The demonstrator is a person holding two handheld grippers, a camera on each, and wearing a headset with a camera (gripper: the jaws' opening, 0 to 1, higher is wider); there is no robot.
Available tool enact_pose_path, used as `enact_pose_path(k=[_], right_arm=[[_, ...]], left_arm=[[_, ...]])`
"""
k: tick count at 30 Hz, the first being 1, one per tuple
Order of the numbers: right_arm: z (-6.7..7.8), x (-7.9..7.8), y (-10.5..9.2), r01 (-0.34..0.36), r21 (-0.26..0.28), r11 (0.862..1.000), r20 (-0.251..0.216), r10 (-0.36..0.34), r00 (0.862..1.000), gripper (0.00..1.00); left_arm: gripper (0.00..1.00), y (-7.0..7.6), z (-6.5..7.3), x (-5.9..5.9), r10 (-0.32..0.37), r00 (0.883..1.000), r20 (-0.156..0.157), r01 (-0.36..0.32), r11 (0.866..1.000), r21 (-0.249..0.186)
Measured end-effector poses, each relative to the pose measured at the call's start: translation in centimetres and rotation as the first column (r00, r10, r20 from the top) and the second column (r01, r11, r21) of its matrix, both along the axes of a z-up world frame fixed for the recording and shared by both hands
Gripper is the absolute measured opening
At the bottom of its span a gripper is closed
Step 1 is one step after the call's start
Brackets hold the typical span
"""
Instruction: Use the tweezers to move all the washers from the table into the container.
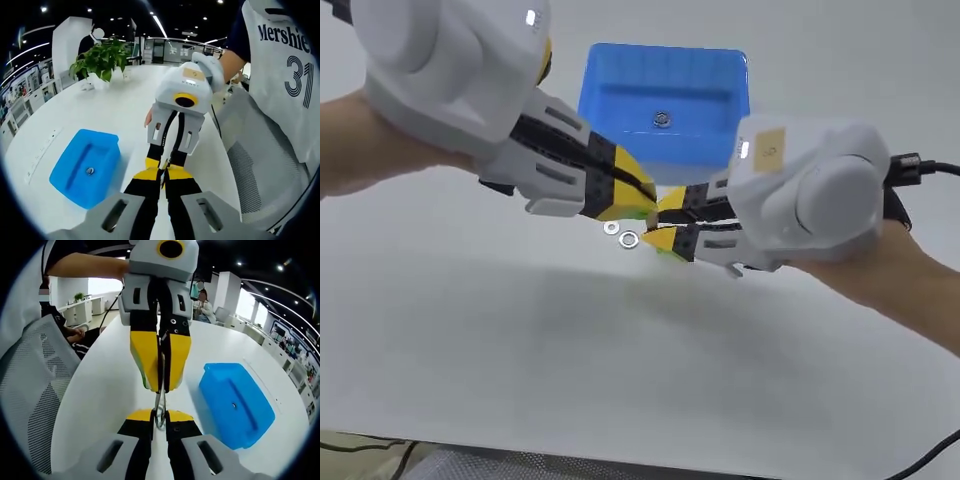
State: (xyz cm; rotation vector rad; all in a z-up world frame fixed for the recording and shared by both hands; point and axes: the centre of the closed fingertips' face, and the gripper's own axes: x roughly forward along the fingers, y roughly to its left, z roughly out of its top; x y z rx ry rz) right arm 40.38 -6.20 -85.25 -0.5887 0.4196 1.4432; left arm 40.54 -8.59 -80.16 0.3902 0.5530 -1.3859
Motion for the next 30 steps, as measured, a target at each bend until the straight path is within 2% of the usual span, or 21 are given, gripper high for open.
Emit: enact_pose_path(k=[4,10,14,17,26,30], right_arm=[[0.3,-0.3,0.0,-0.005,0.0,1.0,0.003,0.005,1.0,0.1],[1.5,-0.3,0.1,-0.005,0.012,1.0,0.02,0.004,1.0,0.1],[2.7,-0.2,0.2,-0.011,0.016,1.0,0.045,0.01,0.999,0.1],[3.5,0.0,0.2,-0.013,0.028,1.0,0.057,0.012,0.998,0.1],[5.8,0.8,0.6,-0.024,0.039,0.999,0.109,0.02,0.994,0.1],[7.0,1.5,0.7,-0.029,0.047,0.998,0.139,0.022,0.99,0.1]], left_arm=[[0.07,0.1,0.3,-0.3,-0.004,1.0,0.003,0.004,1.0,0.002],[0.07,0.2,1.5,-0.4,0.001,1.0,0.014,-0.001,1.0,-0.007],[0.07,0.1,3.2,-0.6,-0.003,0.999,0.036,0.003,1.0,-0.006],[0.07,0.1,4.0,-0.5,-0.004,0.999,0.04,0.004,1.0,-0.008],[0.07,0.1,6.3,-0.1,-0.024,0.996,0.09,0.023,1.0,0.016],[0.07,0.3,7.1,0.7,-0.028,0.994,0.11,0.026,0.999,0.019]])
